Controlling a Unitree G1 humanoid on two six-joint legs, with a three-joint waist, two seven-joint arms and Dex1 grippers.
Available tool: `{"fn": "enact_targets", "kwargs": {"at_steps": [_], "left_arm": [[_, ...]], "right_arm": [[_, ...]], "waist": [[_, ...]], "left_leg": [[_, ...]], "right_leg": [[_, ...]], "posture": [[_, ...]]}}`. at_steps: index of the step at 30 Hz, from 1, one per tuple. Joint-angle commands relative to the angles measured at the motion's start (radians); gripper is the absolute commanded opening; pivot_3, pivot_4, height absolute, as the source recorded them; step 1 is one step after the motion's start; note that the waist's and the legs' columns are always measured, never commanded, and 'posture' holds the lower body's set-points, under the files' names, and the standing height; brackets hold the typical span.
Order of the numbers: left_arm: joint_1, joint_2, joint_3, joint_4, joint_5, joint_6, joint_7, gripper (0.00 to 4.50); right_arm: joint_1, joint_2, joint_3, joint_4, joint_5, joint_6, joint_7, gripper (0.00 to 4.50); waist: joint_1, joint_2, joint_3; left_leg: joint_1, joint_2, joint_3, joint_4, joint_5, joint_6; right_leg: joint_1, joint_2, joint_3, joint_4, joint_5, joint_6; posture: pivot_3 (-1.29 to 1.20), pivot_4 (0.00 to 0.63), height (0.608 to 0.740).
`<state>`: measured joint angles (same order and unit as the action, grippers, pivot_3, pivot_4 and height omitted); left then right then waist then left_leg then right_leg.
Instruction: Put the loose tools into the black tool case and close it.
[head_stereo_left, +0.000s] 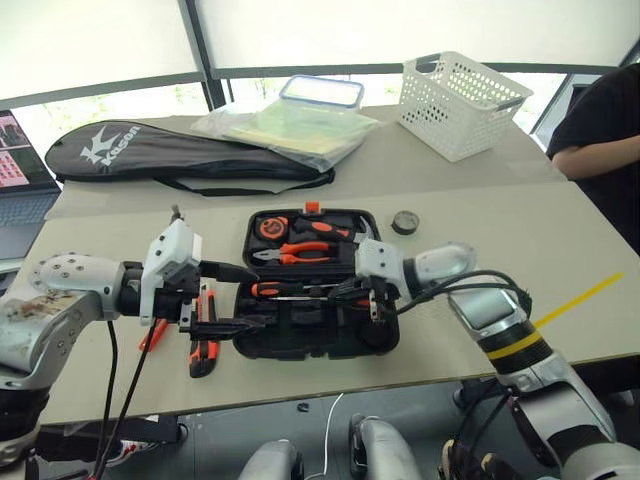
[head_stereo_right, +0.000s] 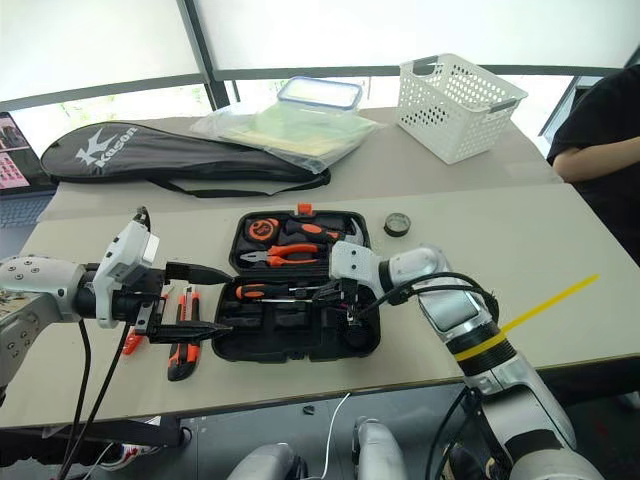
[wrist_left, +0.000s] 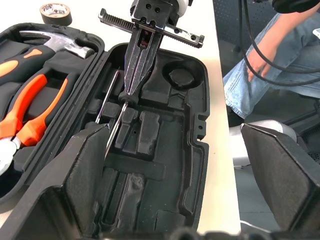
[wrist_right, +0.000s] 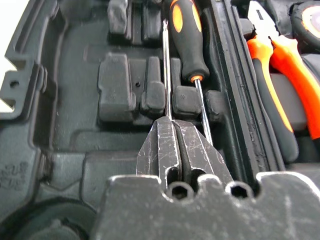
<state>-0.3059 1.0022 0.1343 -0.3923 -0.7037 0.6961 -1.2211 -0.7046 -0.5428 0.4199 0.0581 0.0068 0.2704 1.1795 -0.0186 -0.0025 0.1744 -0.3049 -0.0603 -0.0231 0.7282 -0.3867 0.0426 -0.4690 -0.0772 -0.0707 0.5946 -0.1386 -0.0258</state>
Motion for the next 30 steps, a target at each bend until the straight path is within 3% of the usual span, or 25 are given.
{"fn": "enact_targets", "kwargs": {"at_steps": [1,5,9,12,19,23,30], "left_arm": [[-0.005,0.002,0.01,-0.013,0.009,-0.022,0.011,4.5],[0.052,0.004,0.054,-0.028,0.008,-0.012,0.048,4.5],[0.18,-0.008,0.194,-0.07,-0.014,0.044,0.153,4.5],[0.355,-0.035,0.373,-0.122,-0.019,0.098,0.21,4.5],[0.818,-0.176,0.784,-0.196,0.061,0.126,0.241,4.5],[0.924,-0.201,0.842,-0.13,0.12,0.101,0.257,4.5],[0.772,-0.073,0.693,-0.038,0.134,0.196,0.337,4.5]], "right_arm": [[0.031,-0.015,0.068,0.044,-0.079,-0.031,0.003,0.08],[0.009,0.035,-0.044,-0.019,0.044,0.049,-0.003,0.08],[-0.023,0.049,-0.189,-0.11,0.213,0.205,-0.001,0.08],[-0.047,0.022,-0.295,-0.203,0.366,0.366,0.01,0.78],[-0.008,-0.1,-0.416,-0.391,0.589,0.508,0.054,3.2],[0.037,-0.144,-0.434,-0.456,0.645,0.513,0.049,4.46],[0.058,-0.145,-0.418,-0.498,0.662,0.497,-0.026,4.46]], "waist": [[0.001,-0.001,-0.001],[0.0,-0.001,-0.001],[-0.004,0.0,0.0],[-0.008,0.0,0.0],[-0.015,0.0,0.0],[0.006,0.0,0.0],[0.032,-0.003,-0.001]], "left_leg": [[0.001,0.0,0.0,0.0,0.0,0.0],[0.005,0.001,-0.001,0.0,0.0,0.0],[0.002,0.001,-0.001,-0.001,0.0,-0.001],[-0.002,0.001,0.0,-0.001,0.0,-0.001],[-0.002,0.002,0.0,-0.006,-0.001,-0.001],[-0.001,0.002,0.0,-0.006,-0.001,-0.001],[-0.001,0.002,-0.002,-0.005,-0.001,0.0]], "right_leg": [[0.001,0.0,0.0,0.0,0.0,0.0],[0.006,0.0,0.002,-0.001,0.0,0.0],[0.001,0.001,0.003,0.0,0.0,0.0],[-0.004,0.001,0.001,0.001,0.0,-0.001],[-0.003,0.001,-0.001,-0.001,0.0,-0.001],[-0.003,0.001,0.003,-0.001,-0.001,-0.001],[-0.001,0.001,0.005,0.0,-0.001,-0.001]], "posture": [[0.0,0.15,0.74],[0.0,0.15,0.74],[0.0,0.15,0.74],[0.0,0.15,0.74],[0.0,0.15,0.74],[0.0,0.15,0.74],[0.0,0.15,0.74]]}}
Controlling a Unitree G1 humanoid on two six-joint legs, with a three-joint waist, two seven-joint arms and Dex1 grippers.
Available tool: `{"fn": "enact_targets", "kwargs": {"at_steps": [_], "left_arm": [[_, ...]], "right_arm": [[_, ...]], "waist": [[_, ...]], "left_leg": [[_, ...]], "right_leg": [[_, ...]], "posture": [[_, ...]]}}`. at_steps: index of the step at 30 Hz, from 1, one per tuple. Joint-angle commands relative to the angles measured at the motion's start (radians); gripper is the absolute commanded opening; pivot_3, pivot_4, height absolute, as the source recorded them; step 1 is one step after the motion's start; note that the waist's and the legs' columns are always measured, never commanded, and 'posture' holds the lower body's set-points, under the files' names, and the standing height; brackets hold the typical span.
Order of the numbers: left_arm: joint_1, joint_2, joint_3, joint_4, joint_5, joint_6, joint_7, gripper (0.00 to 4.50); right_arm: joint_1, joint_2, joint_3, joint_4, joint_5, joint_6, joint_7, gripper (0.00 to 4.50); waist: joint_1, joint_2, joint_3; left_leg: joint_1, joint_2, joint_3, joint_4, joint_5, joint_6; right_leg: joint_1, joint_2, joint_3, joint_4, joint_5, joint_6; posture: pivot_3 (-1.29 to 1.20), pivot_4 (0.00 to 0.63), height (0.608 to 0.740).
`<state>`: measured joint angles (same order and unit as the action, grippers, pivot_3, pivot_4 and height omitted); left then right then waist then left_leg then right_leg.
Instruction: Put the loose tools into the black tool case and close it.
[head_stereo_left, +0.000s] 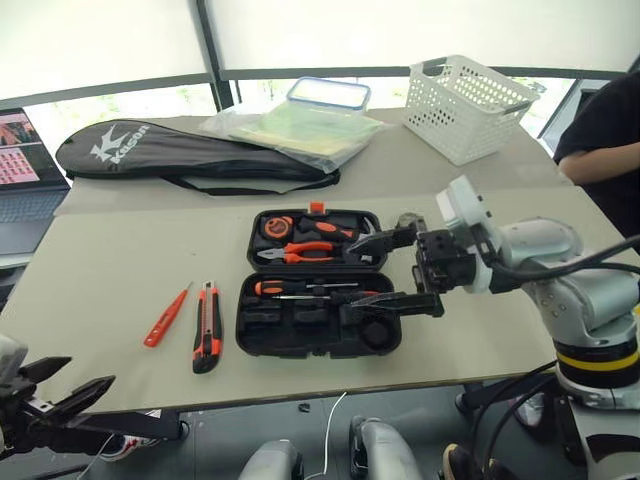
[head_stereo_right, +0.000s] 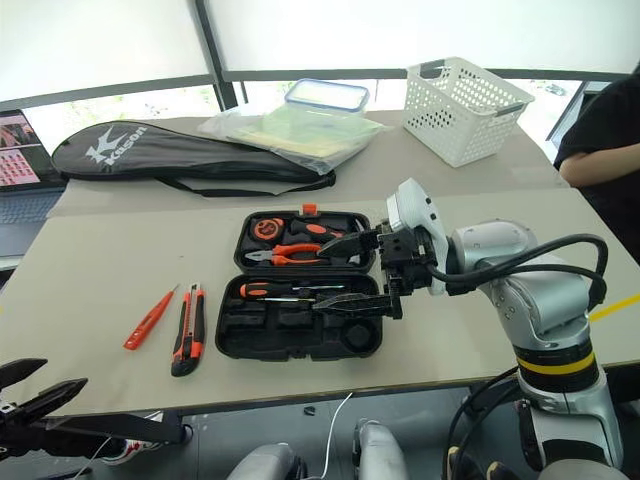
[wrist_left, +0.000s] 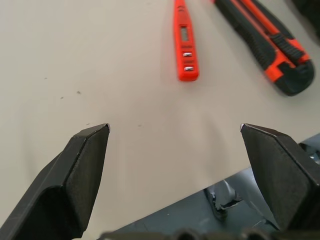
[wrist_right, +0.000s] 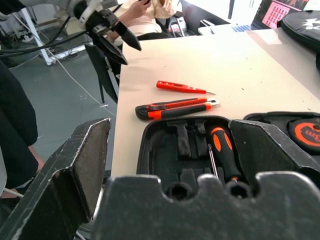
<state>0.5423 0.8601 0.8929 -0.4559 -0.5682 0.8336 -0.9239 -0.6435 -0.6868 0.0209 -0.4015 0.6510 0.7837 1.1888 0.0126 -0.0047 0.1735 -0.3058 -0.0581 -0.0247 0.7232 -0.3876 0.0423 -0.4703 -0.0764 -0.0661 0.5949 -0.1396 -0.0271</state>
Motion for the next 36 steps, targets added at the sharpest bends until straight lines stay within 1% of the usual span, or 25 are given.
{"fn": "enact_targets", "kwargs": {"at_steps": [1,4,6,7,9,11,15,16,17,18,19,20,21,22,24,26,27,28,31,34,36], "left_arm": [[-0.115,0.097,-0.105,0.041,0.001,0.074,0.048,4.5],[-0.25,0.195,-0.275,0.098,0.028,0.108,0.061,4.5],[-0.331,0.237,-0.366,0.138,0.039,0.139,0.073,4.5],[-0.399,0.251,-0.435,0.173,0.053,0.148,0.083,4.5],[-0.5,0.269,-0.544,0.229,0.077,0.178,0.104,4.5],[-0.57,0.272,-0.633,0.283,0.127,0.155,0.122,4.5],[-0.628,0.261,-0.741,0.345,0.18,0.105,0.107,4.5],[-0.628,0.262,-0.763,0.353,0.194,0.088,0.098,3.98],[-0.623,0.264,-0.777,0.357,0.206,0.072,0.092,3.81],[-0.618,0.264,-0.79,0.362,0.218,0.062,0.089,3.35],[-0.614,0.263,-0.796,0.366,0.226,0.056,0.087,3.02],[-0.605,0.262,-0.806,0.376,0.244,0.032,0.088,2.58],[-0.596,0.261,-0.814,0.388,0.261,0.012,0.094,2.28],[-0.588,0.258,-0.81,0.392,0.266,0.001,0.097,1.86],[-0.584,0.257,-0.787,0.394,0.264,-0.014,0.099,1.22],[-0.602,0.262,-0.762,0.397,0.295,-0.079,0.124,0.57],[-0.623,0.272,-0.76,0.402,0.311,-0.119,0.125,0.42],[-0.646,0.277,-0.759,0.402,0.317,-0.153,0.114,0.42],[-0.773,0.275,-0.762,0.367,0.266,-0.222,0.01,0.42],[-0.912,0.265,-0.818,0.316,0.212,-0.29,-0.147,0.42],[-0.994,0.239,-0.894,0.267,0.182,-0.285,-0.244,0.42]], "right_arm": [[-0.004,0.003,-0.018,-0.038,0.017,-0.018,-0.048,4.46],[0.004,0.008,-0.016,-0.056,0.017,-0.021,-0.081,4.46],[0.014,0.006,-0.015,-0.07,0.021,-0.023,-0.093,4.46],[0.024,0.007,-0.019,-0.084,0.026,-0.021,-0.105,4.46],[0.041,0.006,-0.024,-0.106,0.032,-0.019,-0.124,4.46],[0.054,0.006,-0.028,-0.124,0.036,-0.018,-0.141,4.46],[0.068,0.003,-0.035,-0.144,0.045,-0.017,-0.166,4.46],[0.071,0.001,-0.037,-0.148,0.049,-0.017,-0.172,4.5],[0.072,-0.001,-0.038,-0.15,0.053,-0.017,-0.178,4.5],[0.073,-0.003,-0.04,-0.154,0.058,-0.015,-0.185,4.5],[0.073,-0.005,-0.042,-0.156,0.063,-0.014,-0.19,4.5],[0.074,-0.007,-0.046,-0.159,0.069,-0.011,-0.196,4.5],[0.075,-0.01,-0.05,-0.162,0.075,-0.008,-0.202,4.5],[0.078,-0.015,-0.055,-0.165,0.08,-0.007,-0.206,4.5],[0.086,-0.028,-0.063,-0.168,0.087,-0.003,-0.212,4.5],[0.098,-0.047,-0.074,-0.17,0.096,0.002,-0.219,4.5],[0.107,-0.055,-0.082,-0.169,0.11,0.014,-0.225,4.5],[0.115,-0.063,-0.089,-0.168,0.125,0.026,-0.23,4.5],[0.147,-0.094,-0.095,-0.184,0.144,0.035,-0.218,4.5],[0.164,-0.112,-0.092,-0.199,0.145,0.028,-0.223,4.5],[0.171,-0.114,-0.095,-0.202,0.149,0.03,-0.231,4.5]], "waist": [[0.002,-0.001,-0.001],[-0.005,-0.002,-0.001],[-0.009,-0.002,-0.001],[-0.013,-0.002,-0.001],[-0.018,-0.002,-0.001],[-0.027,-0.002,-0.001],[-0.039,-0.002,-0.001],[-0.038,-0.002,-0.001],[-0.037,-0.002,-0.001],[-0.034,-0.002,-0.001],[-0.031,-0.001,-0.002],[-0.03,-0.001,-0.002],[-0.028,-0.001,-0.002],[-0.027,0.0,-0.003],[-0.027,0.003,-0.004],[-0.027,0.003,-0.004],[-0.027,0.003,-0.004],[-0.027,0.003,-0.004],[-0.021,0.001,-0.003],[-0.002,-0.003,-0.002],[-0.001,-0.003,-0.002]], "left_leg": [[0.0,0.0,0.0,0.0,0.0,0.0],[0.0,-0.001,0.0,0.0,0.0,0.0],[0.0,-0.001,0.001,-0.001,0.0,0.0],[0.0,-0.001,0.001,-0.002,0.0,0.0],[0.0,-0.001,0.001,-0.004,0.0,0.0],[0.0,-0.002,0.001,-0.004,0.0,0.0],[0.002,-0.002,0.003,-0.005,0.0,-0.001],[0.003,-0.003,0.004,-0.006,0.001,-0.001],[0.004,-0.002,0.005,-0.007,0.001,-0.002],[0.005,-0.002,0.005,-0.007,0.001,-0.002],[0.005,-0.002,0.005,-0.007,0.001,-0.003],[0.006,-0.001,0.005,-0.007,0.002,-0.003],[0.006,-0.001,0.005,-0.007,0.002,-0.004],[0.006,-0.001,0.005,-0.007,0.002,-0.004],[0.007,0.0,0.005,-0.008,0.003,-0.005],[0.007,0.001,0.005,-0.009,0.003,-0.006],[0.007,0.002,0.005,-0.009,0.003,-0.006],[0.007,0.002,0.004,-0.009,0.004,-0.006],[0.004,0.003,0.003,-0.008,0.004,-0.006],[-0.001,0.002,0.001,-0.005,0.004,-0.006],[-0.003,0.001,0.001,-0.002,0.003,-0.004]], "right_leg": [[0.0,0.0,0.0,0.0,0.0,0.0],[-0.001,0.0,0.0,0.0,0.0,0.0],[-0.002,0.001,-0.002,0.0,0.0,0.0],[-0.002,0.001,-0.003,0.0,0.0,0.0],[-0.002,0.001,-0.005,0.001,0.0,0.0],[-0.002,0.001,-0.006,0.001,0.0,0.0],[-0.002,0.001,-0.005,0.001,0.0,0.0],[-0.002,0.001,-0.005,0.0,0.0,0.0],[-0.002,0.0,-0.005,0.0,0.0,0.0],[-0.002,0.0,-0.004,0.0,0.0,-0.001],[-0.002,0.0,-0.004,0.0,0.0,-0.001],[-0.001,0.0,-0.003,0.0,-0.001,-0.001],[-0.001,0.0,-0.003,0.0,-0.001,-0.002],[-0.001,0.0,-0.003,0.0,-0.001,-0.002],[-0.001,0.0,-0.002,0.001,-0.001,-0.002],[-0.001,0.0,0.0,0.001,-0.001,-0.004],[-0.001,0.0,0.001,0.001,-0.001,-0.004],[-0.001,0.0,0.001,0.001,-0.001,-0.005],[-0.003,0.001,0.0,0.001,0.0,-0.006],[-0.003,0.0,-0.004,0.0,0.0,-0.005],[-0.003,0.0,-0.004,0.0,0.001,-0.004]], "posture": [[0.0,0.15,0.74],[0.0,0.15,0.74],[0.0,0.15,0.74],[0.0,0.15,0.74],[0.0,0.15,0.74],[0.0,0.15,0.74],[0.0,0.15,0.74],[0.0,0.15,0.74],[0.0,0.15,0.74],[0.0,0.15,0.74],[0.0,0.15,0.74],[0.0,0.15,0.74],[0.0,0.15,0.74],[0.0,0.15,0.74],[0.0,0.15,0.74],[0.0,0.15,0.74],[0.0,0.15,0.74],[0.0,0.15,0.74],[0.0,0.15,0.74],[0.0,0.15,0.74],[0.0,0.15,0.74]]}}
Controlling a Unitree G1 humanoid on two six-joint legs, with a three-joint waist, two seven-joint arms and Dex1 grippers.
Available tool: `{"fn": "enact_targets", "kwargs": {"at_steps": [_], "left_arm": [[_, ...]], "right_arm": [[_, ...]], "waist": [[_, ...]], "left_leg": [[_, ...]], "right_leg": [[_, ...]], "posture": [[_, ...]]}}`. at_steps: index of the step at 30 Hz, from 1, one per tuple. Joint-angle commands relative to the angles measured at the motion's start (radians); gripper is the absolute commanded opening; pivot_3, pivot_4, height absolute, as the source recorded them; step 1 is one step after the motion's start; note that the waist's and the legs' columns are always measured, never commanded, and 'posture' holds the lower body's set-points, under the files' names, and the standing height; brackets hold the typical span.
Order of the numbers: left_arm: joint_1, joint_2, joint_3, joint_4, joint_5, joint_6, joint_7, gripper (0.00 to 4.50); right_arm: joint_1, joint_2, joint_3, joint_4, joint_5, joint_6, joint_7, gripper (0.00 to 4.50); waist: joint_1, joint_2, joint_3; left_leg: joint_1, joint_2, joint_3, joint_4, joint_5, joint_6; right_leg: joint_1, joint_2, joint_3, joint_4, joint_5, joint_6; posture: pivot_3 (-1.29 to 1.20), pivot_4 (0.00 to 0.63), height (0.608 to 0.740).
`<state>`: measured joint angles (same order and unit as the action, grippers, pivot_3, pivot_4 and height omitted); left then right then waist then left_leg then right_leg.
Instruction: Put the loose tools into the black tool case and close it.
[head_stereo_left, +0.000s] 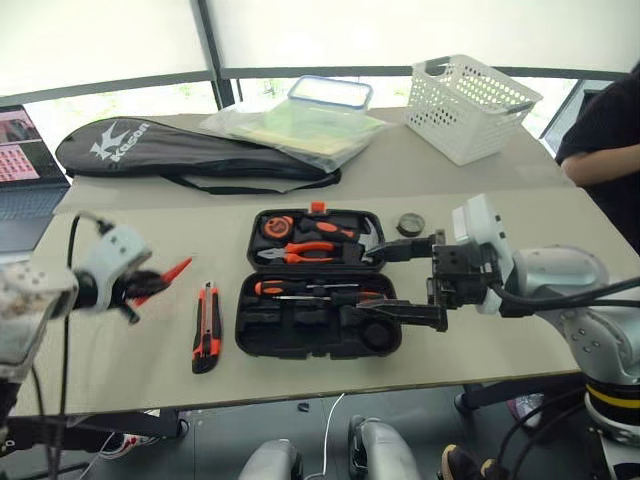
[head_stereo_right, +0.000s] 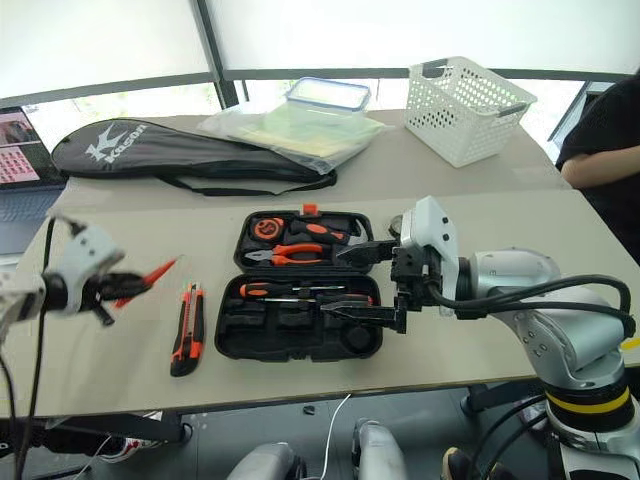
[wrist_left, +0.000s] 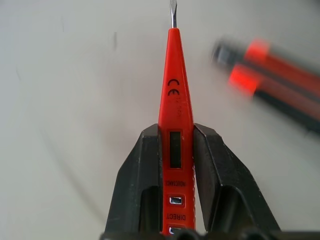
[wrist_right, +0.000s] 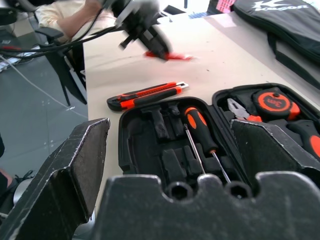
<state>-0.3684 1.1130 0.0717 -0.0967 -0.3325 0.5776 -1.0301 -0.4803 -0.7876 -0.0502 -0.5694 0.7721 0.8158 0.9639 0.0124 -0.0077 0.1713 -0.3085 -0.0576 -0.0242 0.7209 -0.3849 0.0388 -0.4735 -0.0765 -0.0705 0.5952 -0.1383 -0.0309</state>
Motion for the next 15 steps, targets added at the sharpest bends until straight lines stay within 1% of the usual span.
{"fn": "enact_targets", "kwargs": {"at_steps": [1,4,8,10,12,15], "left_arm": [[-0.122,-0.035,-0.13,-0.107,-0.036,-0.034,-0.164,0.42],[-0.205,-0.101,-0.273,-0.12,0.028,-0.066,-0.222,0.42],[-0.27,-0.155,-0.409,-0.083,0.116,-0.112,-0.289,0.42],[-0.292,-0.168,-0.449,-0.058,0.144,-0.129,-0.32,0.42],[-0.327,-0.2,-0.491,0.004,0.196,-0.156,-0.323,0.42],[-0.36,-0.237,-0.516,0.077,0.248,-0.184,-0.322,0.42]], "right_arm": [[0.013,-0.015,-0.025,-0.037,0.026,-0.004,-0.01,4.5],[0.034,-0.018,-0.027,-0.055,0.024,-0.005,-0.029,4.5],[0.074,-0.018,-0.041,-0.096,0.044,0.006,-0.061,4.5],[0.089,-0.022,-0.045,-0.111,0.055,0.008,-0.076,4.5],[0.105,-0.029,-0.054,-0.128,0.068,0.009,-0.092,4.5],[0.117,-0.031,-0.057,-0.141,0.078,0.01,-0.115,4.5]], "waist": [[-0.002,0.0,0.0],[-0.004,0.0,0.0],[-0.012,-0.002,0.0],[-0.012,-0.002,0.0],[-0.01,-0.001,0.0],[-0.002,-0.002,0.0]], "left_leg": [[-0.001,-0.001,0.0,0.001,0.0,0.001],[-0.001,-0.003,0.002,0.002,-0.001,0.002],[-0.004,-0.001,0.001,0.008,-0.001,0.003],[-0.003,0.0,0.001,0.008,-0.001,0.003],[-0.003,0.0,0.001,0.008,-0.001,0.003],[-0.004,-0.001,0.001,0.009,-0.001,0.004]], "right_leg": [[0.0,0.0,0.0,0.0,0.001,0.002],[0.001,0.0,-0.001,-0.001,0.002,0.003],[0.001,0.0,0.001,-0.001,0.003,0.002],[0.001,0.0,0.001,-0.001,0.003,0.002],[0.001,0.0,0.002,-0.001,0.003,0.002],[0.001,0.001,0.002,-0.001,0.003,0.002]], "posture": [[0.0,0.15,0.74],[0.0,0.15,0.74],[0.0,0.15,0.74],[0.0,0.15,0.74],[0.0,0.15,0.74],[0.0,0.15,0.74]]}}
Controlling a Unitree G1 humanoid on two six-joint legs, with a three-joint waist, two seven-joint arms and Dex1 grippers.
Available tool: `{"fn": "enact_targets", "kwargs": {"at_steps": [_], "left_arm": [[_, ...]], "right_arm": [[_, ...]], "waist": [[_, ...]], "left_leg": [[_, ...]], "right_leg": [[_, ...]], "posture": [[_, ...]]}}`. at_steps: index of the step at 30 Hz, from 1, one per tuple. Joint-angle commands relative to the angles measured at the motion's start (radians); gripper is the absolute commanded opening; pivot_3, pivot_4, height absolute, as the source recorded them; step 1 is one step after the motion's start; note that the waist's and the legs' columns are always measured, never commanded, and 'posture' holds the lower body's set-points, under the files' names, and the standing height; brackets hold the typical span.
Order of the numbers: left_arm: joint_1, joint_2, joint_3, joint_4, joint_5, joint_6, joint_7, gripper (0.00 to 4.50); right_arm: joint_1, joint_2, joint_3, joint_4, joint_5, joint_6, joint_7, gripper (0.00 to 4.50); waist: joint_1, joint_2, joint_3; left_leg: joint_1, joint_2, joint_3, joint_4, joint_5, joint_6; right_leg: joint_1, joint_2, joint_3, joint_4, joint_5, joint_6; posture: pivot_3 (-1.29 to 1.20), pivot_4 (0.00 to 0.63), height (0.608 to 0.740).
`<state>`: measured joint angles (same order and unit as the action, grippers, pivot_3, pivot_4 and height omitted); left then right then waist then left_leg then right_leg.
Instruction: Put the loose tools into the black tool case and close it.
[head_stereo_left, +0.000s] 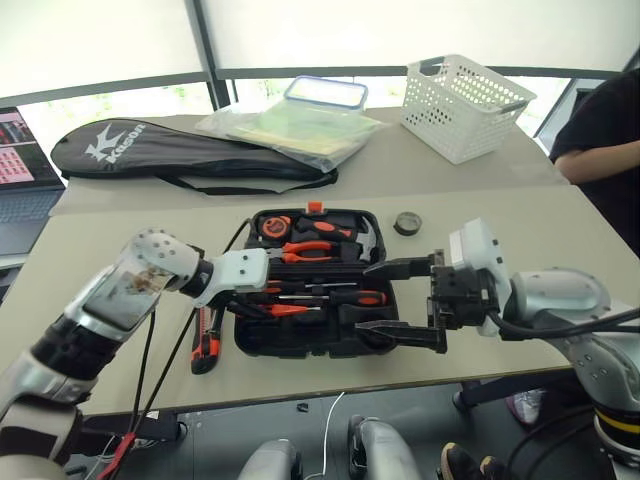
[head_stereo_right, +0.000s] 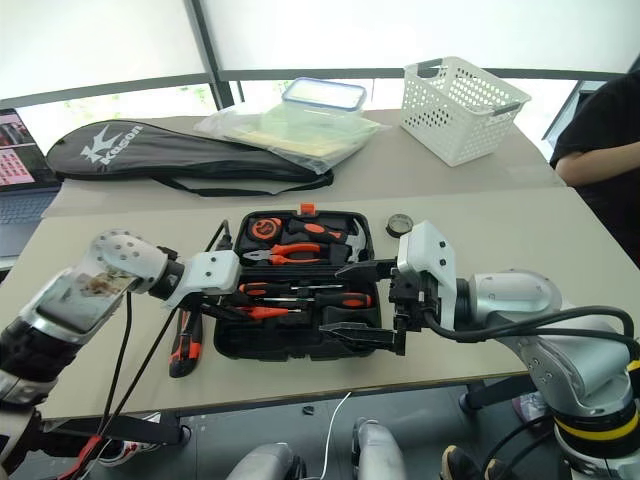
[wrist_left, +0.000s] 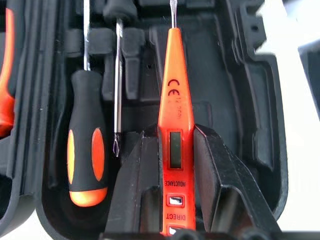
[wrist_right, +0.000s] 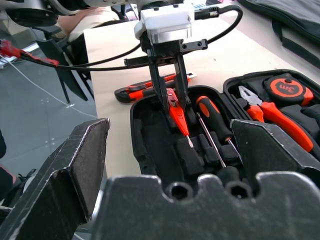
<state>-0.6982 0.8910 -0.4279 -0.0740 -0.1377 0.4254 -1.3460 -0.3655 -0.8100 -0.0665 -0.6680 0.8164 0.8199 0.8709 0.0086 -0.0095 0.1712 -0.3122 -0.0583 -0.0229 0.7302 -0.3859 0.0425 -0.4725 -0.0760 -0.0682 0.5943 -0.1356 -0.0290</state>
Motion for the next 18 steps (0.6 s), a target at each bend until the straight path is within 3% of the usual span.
{"fn": "enact_targets", "kwargs": {"at_steps": [1,18], "left_arm": [[-0.038,-0.024,-0.023,0.076,0.064,-0.043,-0.015,0.42],[-0.078,-0.136,-0.041,0.147,0.123,0.014,-0.039,0.42]], "right_arm": [[0.005,-0.009,-0.041,-0.045,0.035,0.004,-0.031,4.5],[0.033,0.005,-0.037,-0.055,0.053,-0.026,-0.097,4.5]], "waist": [[0.003,0.0,0.0],[0.01,-0.001,-0.001]], "left_leg": [[0.0,0.0,0.0,0.0,0.0,0.001],[0.0,-0.001,0.0,0.003,-0.002,0.005]], "right_leg": [[0.0,0.0,0.0,0.0,0.0,0.0],[0.001,0.001,0.0,0.001,0.001,0.002]], "posture": [[0.0,0.15,0.74],[0.0,0.15,0.74]]}}
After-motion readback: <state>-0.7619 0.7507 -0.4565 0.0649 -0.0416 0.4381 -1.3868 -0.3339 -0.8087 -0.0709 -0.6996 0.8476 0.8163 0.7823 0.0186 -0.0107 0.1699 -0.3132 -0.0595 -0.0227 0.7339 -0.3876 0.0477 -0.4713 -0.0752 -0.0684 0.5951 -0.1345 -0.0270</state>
